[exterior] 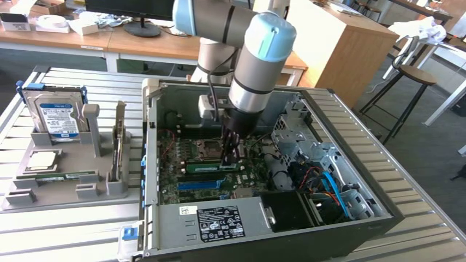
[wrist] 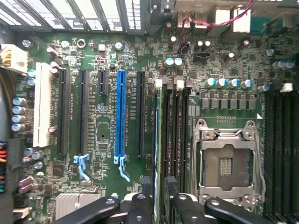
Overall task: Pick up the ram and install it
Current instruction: 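Insert the ram into the slot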
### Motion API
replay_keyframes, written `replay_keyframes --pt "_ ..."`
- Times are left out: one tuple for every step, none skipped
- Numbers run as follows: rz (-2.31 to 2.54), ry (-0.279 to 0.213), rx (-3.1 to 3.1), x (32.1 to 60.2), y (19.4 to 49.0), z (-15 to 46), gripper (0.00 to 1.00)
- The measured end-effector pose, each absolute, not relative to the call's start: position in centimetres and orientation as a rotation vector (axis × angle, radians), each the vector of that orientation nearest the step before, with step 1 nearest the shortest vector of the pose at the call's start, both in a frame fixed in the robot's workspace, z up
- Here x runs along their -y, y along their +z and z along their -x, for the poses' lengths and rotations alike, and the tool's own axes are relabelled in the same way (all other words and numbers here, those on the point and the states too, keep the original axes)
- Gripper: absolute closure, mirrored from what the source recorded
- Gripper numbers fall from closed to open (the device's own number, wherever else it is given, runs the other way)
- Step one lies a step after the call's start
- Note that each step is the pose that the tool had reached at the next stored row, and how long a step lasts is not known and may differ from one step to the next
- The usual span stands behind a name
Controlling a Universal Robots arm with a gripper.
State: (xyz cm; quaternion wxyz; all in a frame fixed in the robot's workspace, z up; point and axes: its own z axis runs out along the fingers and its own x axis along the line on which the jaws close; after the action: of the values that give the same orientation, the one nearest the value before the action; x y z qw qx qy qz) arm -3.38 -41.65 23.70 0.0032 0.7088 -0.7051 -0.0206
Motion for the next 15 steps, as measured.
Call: replay_keyframes --pt "-2.222 -0.064 2.210 41.7 24.0 3.4 0.75" --pt "-2.222 -0.064 2.210 41.7 24.3 3.4 0.75" --pt "-2.222 -0.064 2.210 41.7 24.6 3.4 0.75" --pt "-2.222 -0.064 2.211 41.7 24.9 3.4 0.75" --pt "-2.222 -0.064 2.210 41.7 25.2 3.4 0.75" --pt "-2.222 -0.064 2.210 41.7 25.5 3.4 0.75" --pt "-2.222 -0.064 2.210 41.7 25.8 3.4 0.75" --pt "-2.222 -0.064 2.210 41.7 26.0 3.4 0.75" --pt "-2.222 -0.064 2.210 41.7 26.3 3.4 0.75" --pt "-2.222 -0.064 2.210 41.7 26.6 3.4 0.75" --pt "-2.222 -0.064 2.210 41.7 26.8 3.4 0.75" --pt "-2.222 -0.064 2.210 41.7 27.1 3.4 0.75" --pt "-2.222 -0.064 2.210 41.7 27.4 3.4 0.75" --pt "-2.222 -0.064 2.210 41.7 27.6 3.4 0.75" --pt "-2.222 -0.064 2.210 41.7 27.9 3.4 0.75"
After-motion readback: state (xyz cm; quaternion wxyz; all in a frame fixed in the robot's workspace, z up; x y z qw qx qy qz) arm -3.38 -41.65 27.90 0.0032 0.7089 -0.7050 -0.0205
